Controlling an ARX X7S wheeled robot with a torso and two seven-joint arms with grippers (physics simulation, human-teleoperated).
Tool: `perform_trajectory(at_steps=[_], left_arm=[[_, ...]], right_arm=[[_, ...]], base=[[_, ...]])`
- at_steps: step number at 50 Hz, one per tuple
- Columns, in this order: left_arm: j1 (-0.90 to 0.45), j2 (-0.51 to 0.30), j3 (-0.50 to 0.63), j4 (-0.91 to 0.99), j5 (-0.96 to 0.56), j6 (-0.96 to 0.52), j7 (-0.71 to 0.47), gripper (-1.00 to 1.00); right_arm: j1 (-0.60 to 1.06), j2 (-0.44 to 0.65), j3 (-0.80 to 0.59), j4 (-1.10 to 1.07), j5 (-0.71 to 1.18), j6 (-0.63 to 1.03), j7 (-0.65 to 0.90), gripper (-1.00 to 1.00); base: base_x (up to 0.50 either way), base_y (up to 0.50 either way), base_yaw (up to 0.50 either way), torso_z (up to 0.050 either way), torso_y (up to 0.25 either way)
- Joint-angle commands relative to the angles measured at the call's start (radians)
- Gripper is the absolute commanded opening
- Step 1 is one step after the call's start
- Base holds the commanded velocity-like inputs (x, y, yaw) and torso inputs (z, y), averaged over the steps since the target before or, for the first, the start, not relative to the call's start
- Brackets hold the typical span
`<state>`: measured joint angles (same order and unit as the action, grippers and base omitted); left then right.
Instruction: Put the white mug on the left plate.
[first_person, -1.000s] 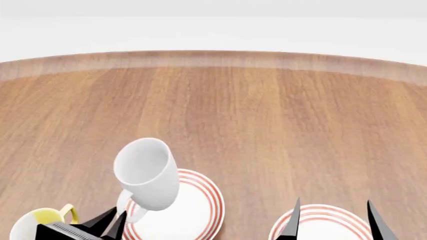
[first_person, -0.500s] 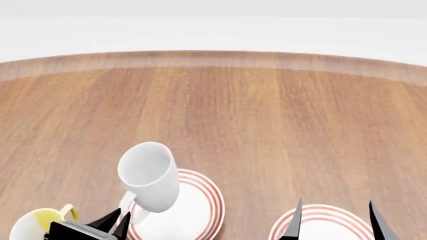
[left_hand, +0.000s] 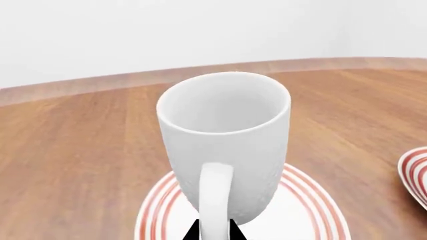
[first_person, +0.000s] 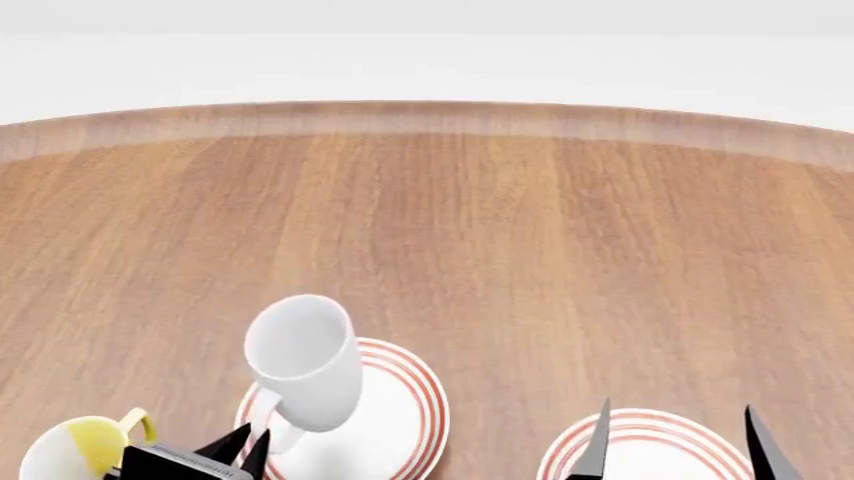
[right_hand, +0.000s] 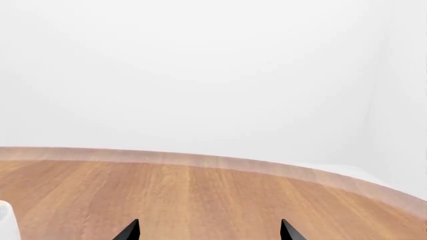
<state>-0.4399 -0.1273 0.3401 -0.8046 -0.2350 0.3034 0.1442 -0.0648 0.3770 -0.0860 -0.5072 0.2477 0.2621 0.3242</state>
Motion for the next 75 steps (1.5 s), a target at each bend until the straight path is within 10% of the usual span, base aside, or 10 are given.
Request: perform_trajectory(at_steps=[1, 40, 41, 54, 75], left_arm=[[-0.03, 0.023, 0.01, -0.078, 0.002, 0.048, -0.004, -1.0], [-0.177, 0.1, 0.017, -0.497, 0.005, 0.249, 0.007, -1.0], [-0.177, 0.1, 0.018, -0.492, 0.005, 0.242, 0.01, 1.0], [-0.171, 0.093, 0.015, -0.474, 0.011, 0.243, -0.01, 1.0], [0.116, -0.061, 0.041, 0.416, -0.05, -0.137, -0.119, 1.0]], right_arm=[[-0.009, 0.004, 0.007, 0.004, 0.005, -0.013, 0.002, 1.0], [-0.011, 0.012, 0.003, 0.001, 0.016, -0.023, 0.008, 1.0], [-0.012, 0.011, 0.004, 0.001, 0.018, -0.024, 0.007, 1.0], [-0.007, 0.012, -0.001, 0.003, 0.016, -0.021, 0.014, 1.0], [-0.007, 0.011, -0.011, -0.019, 0.016, -0.034, 0.019, 1.0]], base=[[0.0, 0.0, 0.0, 0.0, 0.0], [0.0, 0.0, 0.0, 0.0, 0.0], [0.0, 0.0, 0.0, 0.0, 0.0], [0.0, 0.0, 0.0, 0.0, 0.0], [0.0, 0.0, 0.0, 0.0, 0.0]])
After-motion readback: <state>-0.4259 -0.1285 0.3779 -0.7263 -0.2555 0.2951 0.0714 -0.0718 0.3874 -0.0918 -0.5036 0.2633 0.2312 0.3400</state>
